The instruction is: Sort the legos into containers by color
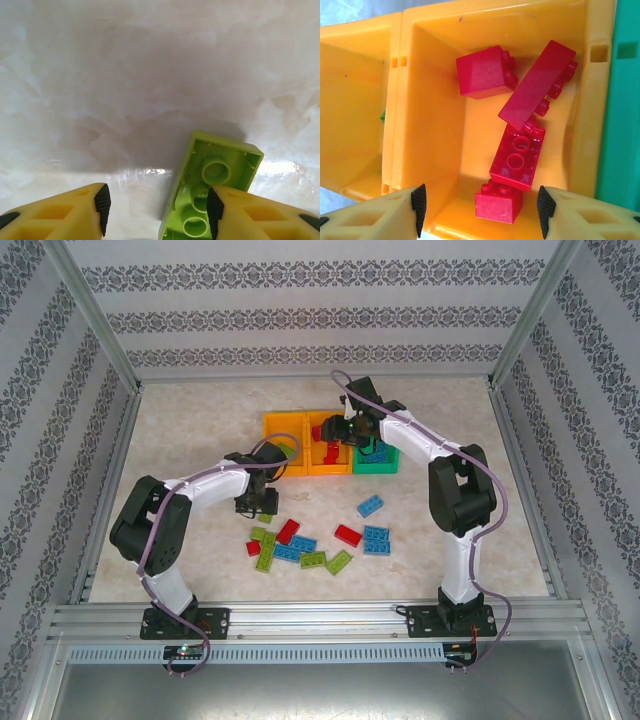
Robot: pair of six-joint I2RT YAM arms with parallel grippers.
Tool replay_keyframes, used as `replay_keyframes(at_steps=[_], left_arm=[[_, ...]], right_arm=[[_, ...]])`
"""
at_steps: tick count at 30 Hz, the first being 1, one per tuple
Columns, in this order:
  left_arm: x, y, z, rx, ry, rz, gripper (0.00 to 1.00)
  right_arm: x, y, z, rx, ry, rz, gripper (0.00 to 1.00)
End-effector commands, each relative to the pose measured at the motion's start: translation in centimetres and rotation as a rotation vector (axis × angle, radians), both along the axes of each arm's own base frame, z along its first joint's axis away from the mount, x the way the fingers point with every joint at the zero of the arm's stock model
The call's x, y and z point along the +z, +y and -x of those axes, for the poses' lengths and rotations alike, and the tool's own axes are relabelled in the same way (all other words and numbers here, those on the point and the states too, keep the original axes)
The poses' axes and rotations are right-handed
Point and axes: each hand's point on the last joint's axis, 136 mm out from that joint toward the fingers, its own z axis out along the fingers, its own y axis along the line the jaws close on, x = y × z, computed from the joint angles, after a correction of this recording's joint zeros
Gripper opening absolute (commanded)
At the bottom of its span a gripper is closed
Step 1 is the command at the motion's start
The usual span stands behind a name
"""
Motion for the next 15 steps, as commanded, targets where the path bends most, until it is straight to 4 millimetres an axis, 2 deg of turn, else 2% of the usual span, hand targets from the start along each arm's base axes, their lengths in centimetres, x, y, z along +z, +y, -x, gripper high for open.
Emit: replay_keyframes(at_steps=[1, 4, 10, 15], left_arm=[[1.5, -0.6, -0.6, 0.034, -0.072, 0.058, 0.59], [1.8, -1.3, -0.3, 0.002, -0.080, 0.062, 0.61], [1.0, -2.8, 0.4, -0.058, -0.052, 0.094, 0.62], [-0.6, -2.3, 0.6, -0.056, -0.003, 0.040, 0.61]], right_arm=[[1.7, -0.2, 0.2, -0.010, -0.023, -0.030, 0.63], [1.9, -0.1, 0.3, -0.004, -0.025, -0.034, 0.63], [2.0, -0.2, 0.3, -0.001, -0.030, -0.032, 0.63], [2.6, -0.5, 0.8, 0.005, -0.042, -0.022, 0.64]])
